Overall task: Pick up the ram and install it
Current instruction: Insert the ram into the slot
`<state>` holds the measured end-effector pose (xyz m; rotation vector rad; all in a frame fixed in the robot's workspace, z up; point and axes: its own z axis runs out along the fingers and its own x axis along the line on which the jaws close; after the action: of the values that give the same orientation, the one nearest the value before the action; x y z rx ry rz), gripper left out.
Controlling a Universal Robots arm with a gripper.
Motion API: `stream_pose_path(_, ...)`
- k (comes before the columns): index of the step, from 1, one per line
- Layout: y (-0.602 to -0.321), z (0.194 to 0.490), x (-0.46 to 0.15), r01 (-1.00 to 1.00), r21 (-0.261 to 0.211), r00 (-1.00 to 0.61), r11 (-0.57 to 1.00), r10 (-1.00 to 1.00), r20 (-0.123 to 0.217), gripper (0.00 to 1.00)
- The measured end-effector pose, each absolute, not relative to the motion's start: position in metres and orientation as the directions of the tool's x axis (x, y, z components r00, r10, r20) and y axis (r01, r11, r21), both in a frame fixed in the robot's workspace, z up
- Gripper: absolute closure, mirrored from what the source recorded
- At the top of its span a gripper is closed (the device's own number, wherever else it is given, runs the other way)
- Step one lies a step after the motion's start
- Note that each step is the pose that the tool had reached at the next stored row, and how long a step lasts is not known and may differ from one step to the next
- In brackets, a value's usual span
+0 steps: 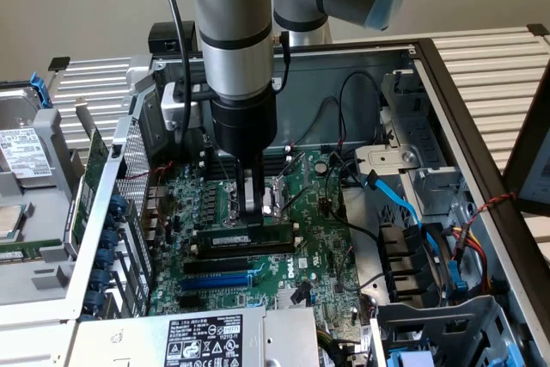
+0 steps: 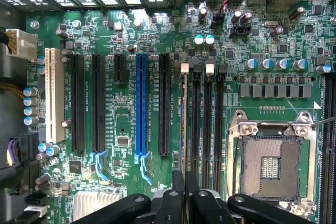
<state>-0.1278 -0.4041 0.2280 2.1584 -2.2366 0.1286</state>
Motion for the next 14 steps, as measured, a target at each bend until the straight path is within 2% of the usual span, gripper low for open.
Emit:
stream_pose_path(9,-0.4041,0.2253,-0.1282,-0.999,-0.038,-0.040,0.037,-0.996,0.083,0.87)
stream_pose_path(11,-0.4041,0.2253,-0.1282,-0.999,-0.038,-0.041,0.038,-0.996,0.084,0.85)
stream_pose_path(12,-0.4041,0.2252,-0.1282,-0.999,-0.038,-0.041,0.038,-0.996,0.083,0.79)
stream_pose_path(14,-0.4040,0.2262,-0.1282,-0.999,-0.038,-0.041,0.038,-0.996,0.083,0.79)
